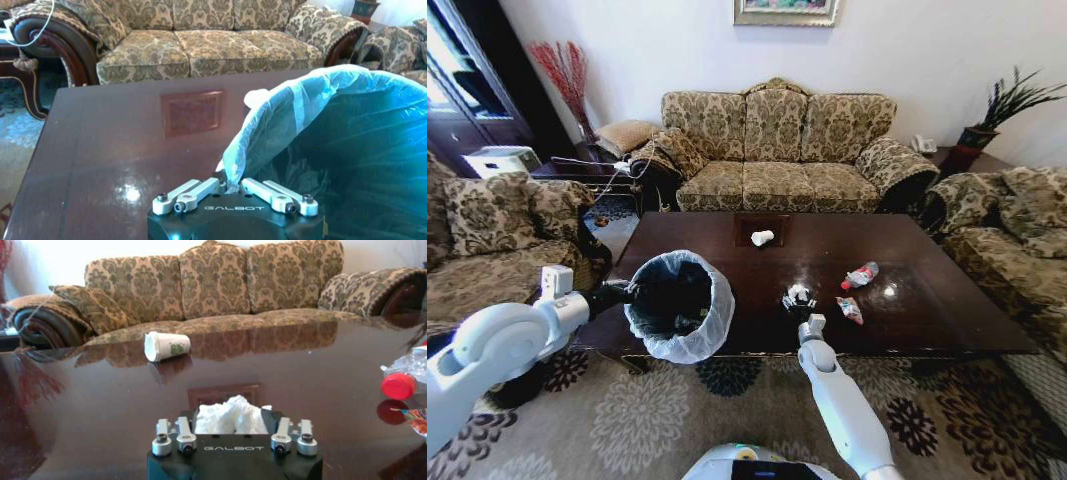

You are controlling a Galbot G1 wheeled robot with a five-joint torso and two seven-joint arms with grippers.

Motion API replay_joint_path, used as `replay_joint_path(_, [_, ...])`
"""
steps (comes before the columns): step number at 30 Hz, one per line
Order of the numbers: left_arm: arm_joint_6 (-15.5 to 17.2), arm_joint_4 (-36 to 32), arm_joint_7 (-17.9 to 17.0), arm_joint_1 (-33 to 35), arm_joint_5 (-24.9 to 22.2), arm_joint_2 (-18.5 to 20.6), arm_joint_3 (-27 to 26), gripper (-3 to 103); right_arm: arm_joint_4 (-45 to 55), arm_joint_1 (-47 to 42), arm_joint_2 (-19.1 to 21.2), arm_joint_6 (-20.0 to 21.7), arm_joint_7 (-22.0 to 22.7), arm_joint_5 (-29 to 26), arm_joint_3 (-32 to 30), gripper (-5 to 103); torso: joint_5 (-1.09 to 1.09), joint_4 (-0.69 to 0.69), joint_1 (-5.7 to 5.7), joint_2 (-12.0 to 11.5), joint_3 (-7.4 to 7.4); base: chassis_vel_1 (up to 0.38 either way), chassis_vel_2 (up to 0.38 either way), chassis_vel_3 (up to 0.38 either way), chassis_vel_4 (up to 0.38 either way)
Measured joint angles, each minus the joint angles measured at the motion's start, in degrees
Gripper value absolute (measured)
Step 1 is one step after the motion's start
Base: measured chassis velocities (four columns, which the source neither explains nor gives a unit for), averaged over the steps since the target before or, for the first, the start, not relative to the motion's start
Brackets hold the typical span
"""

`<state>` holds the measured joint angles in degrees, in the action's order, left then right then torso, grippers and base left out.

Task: Move to the front of the table and place the trash on the table into the trash bin.

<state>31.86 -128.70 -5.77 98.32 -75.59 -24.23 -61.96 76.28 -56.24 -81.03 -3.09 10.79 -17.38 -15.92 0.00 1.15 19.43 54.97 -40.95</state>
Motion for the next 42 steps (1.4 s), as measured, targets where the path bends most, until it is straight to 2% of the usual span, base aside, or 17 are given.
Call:
replay_joint_path(3, [-0.83, 0.05, -0.65, -0.32, 0.28, -0.33, 0.88, 0, -0.05, 0.16, -0.01, 1.35, 0.66, -1.02, 0.00, 47, -0.01, 0.02, -0.01, 0.00, 0.00, 0.000, 0.000, 0.000, 0.000])
replay_joint_path(5, [-0.88, 0.04, -0.66, -0.32, 0.29, -0.38, 0.92, 0, -0.13, 0.28, 0.00, 1.66, 0.78, -1.33, -0.01, 47, -0.01, 0.02, -0.01, 0.00, 0.00, 0.000, 0.000, 0.000, 0.000])
replay_joint_path(11, [-0.91, -0.09, -0.63, -0.30, 0.24, -0.42, 0.74, 0, -0.51, 0.69, 0.55, 3.11, 1.66, -4.74, 0.05, 19, 0.01, 0.00, 0.00, 0.00, 0.00, 0.000, 0.000, 0.000, 0.000])
replay_joint_path(13, [-0.91, -0.10, -0.60, -0.27, 0.22, -0.38, 0.72, 0, -0.53, 0.65, 0.60, 3.11, 1.66, -4.90, 0.05, 19, 0.01, 0.00, 0.00, 0.00, 0.00, 0.000, 0.000, 0.000, 0.000])
replay_joint_path(14, [-0.91, -0.09, -0.57, -0.23, 0.19, -0.31, 0.72, 0, -0.54, 0.50, 0.65, 3.11, 1.66, -5.27, 0.02, 9, 0.01, 0.01, -0.01, 0.00, 0.00, 0.000, 0.000, 0.000, 0.000])
replay_joint_path(16, [-0.91, -0.07, -0.57, -0.25, 0.18, -0.21, 0.80, 0, -0.04, 0.00, 0.86, 2.89, 1.61, -5.62, -0.03, 2, 0.01, 0.01, -0.01, 0.00, 0.00, 0.000, 0.000, 0.000, 0.000])
replay_joint_path(20, [-0.91, -0.15, -0.66, -0.39, -0.08, -0.21, 0.73, 0, 3.40, -1.40, 1.34, 1.01, 0.72, -5.75, -0.05, 0, 0.01, 0.00, 0.00, 0.00, 0.00, 0.000, 0.000, 0.000, 0.000])
replay_joint_path(24, [-0.44, 0.00, -1.33, -0.26, -1.30, 0.08, -0.33, 0, 20.09, -5.27, 2.84, -2.09, -1.90, -3.26, 0.80, 0, 0.00, 0.01, -0.01, 0.00, 0.00, 0.000, 0.000, 0.000, 0.000])
replay_joint_path(25, [-0.44, 0.00, -1.33, -0.26, -1.30, 0.08, -0.33, 0, 20.09, -5.27, 2.84, -2.09, -1.90, -3.26, 0.80, 0, 0.00, 0.01, -0.01, 0.00, 0.00, 0.000, 0.000, 0.000, 0.000])
replay_joint_path(28, [-0.09, 0.40, -2.23, -0.31, -1.66, 0.57, -0.15, 0, 30.42, -6.47, 3.69, -2.62, -3.46, -0.02, 1.91, 0, -0.01, 0.01, -0.01, 0.00, 0.00, 0.000, 0.000, 0.000, 0.000])
replay_joint_path(29, [0.17, 0.36, -2.60, -0.36, -1.75, 0.58, -0.07, 0, 35.99, -6.78, 4.26, -2.58, -4.20, 0.24, 2.77, 0, -0.02, 0.00, 0.00, 0.00, 0.00, 0.000, 0.000, 0.000, 0.000])
replay_joint_path(32, [0.70, 0.20, -3.11, -0.11, -1.81, 0.41, -0.07, 0, 43.03, -7.19, 5.51, -2.47, -6.35, -0.22, 4.36, 0, 0.00, 0.01, 0.00, 0.00, 0.00, 0.000, 0.000, 0.000, 0.000])
replay_joint_path(35, [0.87, 0.19, -3.43, 0.08, -1.82, 0.23, 0.01, 0, 47.85, -7.85, 6.89, -0.76, -7.51, -2.44, 6.26, 0, 0.00, 0.01, -0.01, 0.00, 0.00, 0.000, 0.000, 0.000, 0.000])
replay_joint_path(37, [1.12, 0.18, -4.39, 0.09, -1.81, 0.16, 0.28, 0, 54.61, -8.90, 8.98, 2.51, -8.81, -7.75, 10.84, 0, 0.00, 0.00, -0.01, 0.00, 0.01, 0.000, 0.000, 0.000, 0.000])
replay_joint_path(38, [1.12, 0.18, -4.39, 0.09, -1.81, 0.16, 0.28, 0, 54.61, -8.90, 8.98, 2.51, -8.81, -7.75, 10.84, 0, 0.00, 0.00, -0.01, 0.00, 0.01, 0.000, 0.000, 0.000, 0.000])
replay_joint_path(41, [1.70, 0.15, -4.87, 0.04, -1.82, -0.06, 0.69, 0, 58.77, -9.88, 9.46, 6.57, -11.69, -9.39, 18.82, 0, -0.01, 0.00, -0.01, 0.01, 0.01, 0.000, 0.000, 0.000, 0.000])
replay_joint_path(42, [1.70, 0.15, -4.87, 0.04, -1.82, -0.06, 0.69, 0, 58.77, -9.88, 9.46, 6.57, -11.69, -9.39, 18.82, 0, -0.01, 0.00, -0.01, 0.01, 0.01, 0.000, 0.000, 0.000, 0.000])
